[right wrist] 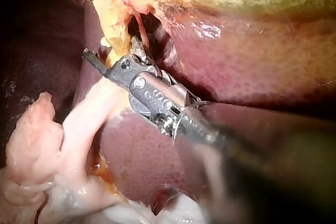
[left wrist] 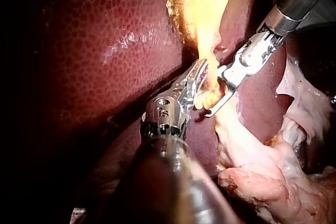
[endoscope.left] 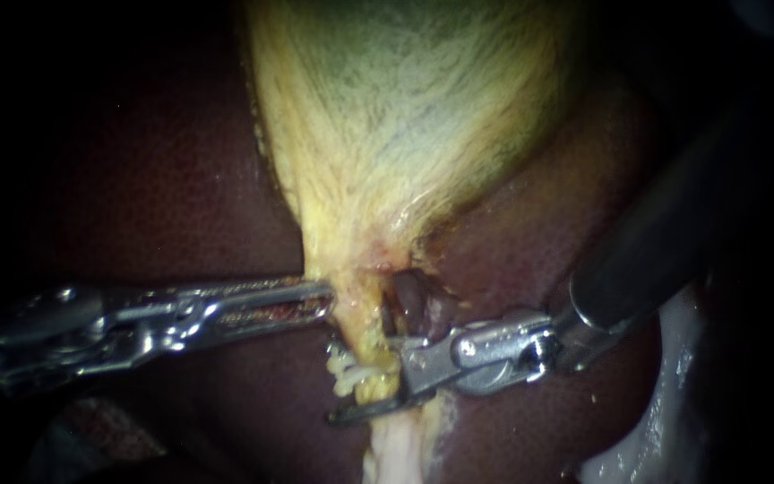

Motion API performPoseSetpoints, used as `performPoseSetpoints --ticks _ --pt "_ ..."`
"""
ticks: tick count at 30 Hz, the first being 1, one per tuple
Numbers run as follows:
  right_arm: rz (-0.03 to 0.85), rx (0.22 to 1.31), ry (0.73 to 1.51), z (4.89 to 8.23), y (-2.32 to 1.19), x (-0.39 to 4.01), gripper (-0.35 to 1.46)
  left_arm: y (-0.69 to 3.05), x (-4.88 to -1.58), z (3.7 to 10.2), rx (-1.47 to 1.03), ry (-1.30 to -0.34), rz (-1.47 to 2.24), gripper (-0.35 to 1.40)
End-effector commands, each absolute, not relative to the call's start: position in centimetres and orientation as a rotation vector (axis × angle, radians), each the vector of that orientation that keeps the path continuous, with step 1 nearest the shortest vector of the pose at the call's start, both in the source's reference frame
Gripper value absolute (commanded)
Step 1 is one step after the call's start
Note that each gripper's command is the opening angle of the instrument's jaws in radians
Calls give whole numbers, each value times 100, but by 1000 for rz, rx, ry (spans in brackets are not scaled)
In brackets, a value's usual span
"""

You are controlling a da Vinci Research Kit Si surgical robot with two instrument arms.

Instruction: Going back second clip left tube

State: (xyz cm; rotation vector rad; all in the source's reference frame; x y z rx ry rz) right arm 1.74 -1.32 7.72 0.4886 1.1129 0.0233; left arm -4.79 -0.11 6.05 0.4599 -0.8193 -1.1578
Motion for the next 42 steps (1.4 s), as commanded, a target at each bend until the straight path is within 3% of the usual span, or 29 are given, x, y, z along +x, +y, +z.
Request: performPoseSetpoints --ticks 1,11,20,42 --pt "16 485 1114 773 -132 174 60 -11 -479 605 459 -819 -1158 -1" --pt "-86 430 1138 766 -138 164 60 -11 -478 605 460 -819 -1158 -1" --pt "-88 438 1142 760 -132 146 60 -11 -476 605 460 -820 -1157 -1" --pt "-81 323 1139 680 -57 15 60 -7 -474 614 455 -819 -1159 0"
